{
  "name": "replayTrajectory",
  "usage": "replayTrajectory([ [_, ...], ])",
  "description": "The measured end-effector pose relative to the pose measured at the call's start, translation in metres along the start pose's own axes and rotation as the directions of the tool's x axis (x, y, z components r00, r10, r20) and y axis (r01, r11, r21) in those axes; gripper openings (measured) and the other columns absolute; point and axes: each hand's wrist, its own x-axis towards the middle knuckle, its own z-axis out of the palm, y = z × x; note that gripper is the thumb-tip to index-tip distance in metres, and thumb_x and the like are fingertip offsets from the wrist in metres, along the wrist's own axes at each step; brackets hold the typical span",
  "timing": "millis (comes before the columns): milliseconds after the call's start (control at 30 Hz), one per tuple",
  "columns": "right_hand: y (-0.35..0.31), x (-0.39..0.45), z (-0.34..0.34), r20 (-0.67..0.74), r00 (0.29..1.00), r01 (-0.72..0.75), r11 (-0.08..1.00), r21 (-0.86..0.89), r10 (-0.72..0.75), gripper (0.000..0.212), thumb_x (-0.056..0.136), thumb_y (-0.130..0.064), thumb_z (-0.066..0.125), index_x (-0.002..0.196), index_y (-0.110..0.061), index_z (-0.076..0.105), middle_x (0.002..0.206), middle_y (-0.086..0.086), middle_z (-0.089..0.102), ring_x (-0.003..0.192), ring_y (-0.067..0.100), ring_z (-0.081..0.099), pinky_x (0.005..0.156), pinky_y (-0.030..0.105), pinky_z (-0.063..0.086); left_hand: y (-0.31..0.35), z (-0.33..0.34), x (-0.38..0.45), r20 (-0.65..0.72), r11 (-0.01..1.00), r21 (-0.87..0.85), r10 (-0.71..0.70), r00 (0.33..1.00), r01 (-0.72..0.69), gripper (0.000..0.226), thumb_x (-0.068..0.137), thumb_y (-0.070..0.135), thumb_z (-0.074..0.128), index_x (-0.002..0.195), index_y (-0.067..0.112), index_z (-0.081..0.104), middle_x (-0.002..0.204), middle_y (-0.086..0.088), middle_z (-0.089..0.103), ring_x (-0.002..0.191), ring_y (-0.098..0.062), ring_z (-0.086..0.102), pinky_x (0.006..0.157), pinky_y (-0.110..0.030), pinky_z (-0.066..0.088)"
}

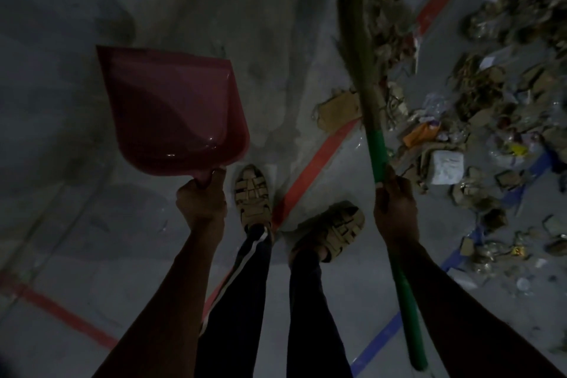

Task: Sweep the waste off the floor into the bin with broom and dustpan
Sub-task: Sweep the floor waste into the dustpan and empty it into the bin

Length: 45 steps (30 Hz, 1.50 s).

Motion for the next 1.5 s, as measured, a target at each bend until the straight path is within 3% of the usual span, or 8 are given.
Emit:
replayTrajectory([
  [100,-0.026,0.007,0.008,0.037,0.994,0.096,0.993,0.069,-0.098,0.055,0.099,-0.033,0.045,0.146,-0.005,0.045,0.116,0.025,0.054,0.076,0.04,0.059,0.061,0.03,0.044,0.013,-0.005,0.006,-0.006,1.0,0.006,0.004,1.0,-0.004,0.053,0.076,0.051,0.078,0.047,0.018,0.048,0.048,-0.005,0.05,0.046,-0.024,0.049,0.052,-0.037,0.045],
  [233,-0.076,0.029,0.025,0.238,0.954,0.152,0.978,0.146,-0.184,0.06,0.092,-0.017,0.067,0.147,-0.01,0.044,0.114,0.02,0.055,0.088,0.034,0.061,0.072,0.028,0.045,0.022,-0.021,0.018,-0.027,0.998,0.058,0.041,0.999,-0.039,0.055,0.072,0.057,0.076,0.048,0.015,0.051,0.049,-0.007,0.054,0.046,-0.026,0.051,0.048,-0.045,0.049],
  [433,-0.127,0.066,0.051,0.503,0.828,0.252,0.966,0.06,-0.247,0.054,0.099,-0.024,0.055,0.15,-0.022,0.038,0.117,0.012,0.051,0.093,0.033,0.061,0.073,0.035,0.049,0.026,-0.049,0.036,-0.099,0.987,0.141,0.091,0.991,-0.076,0.05,0.078,0.044,0.077,0.047,0.014,0.053,0.048,-0.009,0.057,0.046,-0.029,0.054,0.052,-0.05,0.053],
  [633,-0.117,0.073,0.031,0.37,0.929,0.073,0.993,-0.091,-0.034,0.051,0.1,-0.023,0.052,0.149,-0.021,0.039,0.133,0.01,0.047,0.094,0.036,0.063,0.08,0.047,0.054,0.036,-0.061,0.042,-0.02,0.998,-0.006,-0.062,0.998,0.062,0.057,0.077,0.048,0.079,0.043,0.021,0.043,0.047,-0.004,0.047,0.045,-0.023,0.045,0.049,-0.039,0.042],
  [900,-0.085,0.064,-0.017,0.077,0.994,0.094,0.982,-0.166,-0.082,0.048,0.097,-0.015,0.054,0.144,-0.004,0.045,0.145,0.019,0.044,0.094,0.046,0.062,0.064,0.048,0.056,0.079,-0.047,0.043,0.108,0.975,-0.174,-0.121,0.987,0.139,0.051,0.085,0.034,0.08,0.053,0.014,0.045,0.046,-0.001,0.044,0.037,-0.016,0.038,0.041,-0.024,0.033],
  [1100,-0.1,0.094,-0.019,-0.148,0.985,0.074,0.991,-0.11,-0.089,0.053,0.099,-0.031,0.039,0.138,0.004,0.05,0.138,0.029,0.05,0.106,0.048,0.059,0.071,0.049,0.055,0.108,-0.028,0.058,0.187,0.99,-0.132,-0.031,0.982,0.056,0.047,0.089,0.027,0.078,0.056,0.01,0.047,0.049,-0.007,0.046,0.038,-0.016,0.039,0.042,-0.024,0.032],
  [1367,-0.165,0.202,0.005,-0.045,0.995,0.091,0.987,0.129,-0.086,0.048,0.098,-0.016,0.051,0.144,-0.005,0.044,0.13,0.022,0.053,0.108,0.033,0.053,0.082,0.041,0.051,0.141,0.017,0.074,0.209,0.986,-0.152,-0.032,0.977,0.065,0.04,0.088,0.025,0.077,0.065,0.01,0.048,0.055,-0.008,0.042,0.041,-0.016,0.037,0.043,-0.025,0.03],
  [1500,-0.197,0.259,0.007,0.067,0.997,0.027,0.969,0.247,-0.045,0.052,0.1,-0.03,0.046,0.15,-0.02,0.035,0.117,0.015,0.056,0.081,0.029,0.066,0.06,0.042,0.059,0.163,0.039,0.078,0.223,0.989,-0.138,-0.015,0.975,0.047,0.039,0.089,0.024,0.077,0.066,0.011,0.048,0.054,-0.007,0.041,0.038,-0.015,0.035,0.042,-0.024,0.03],
])
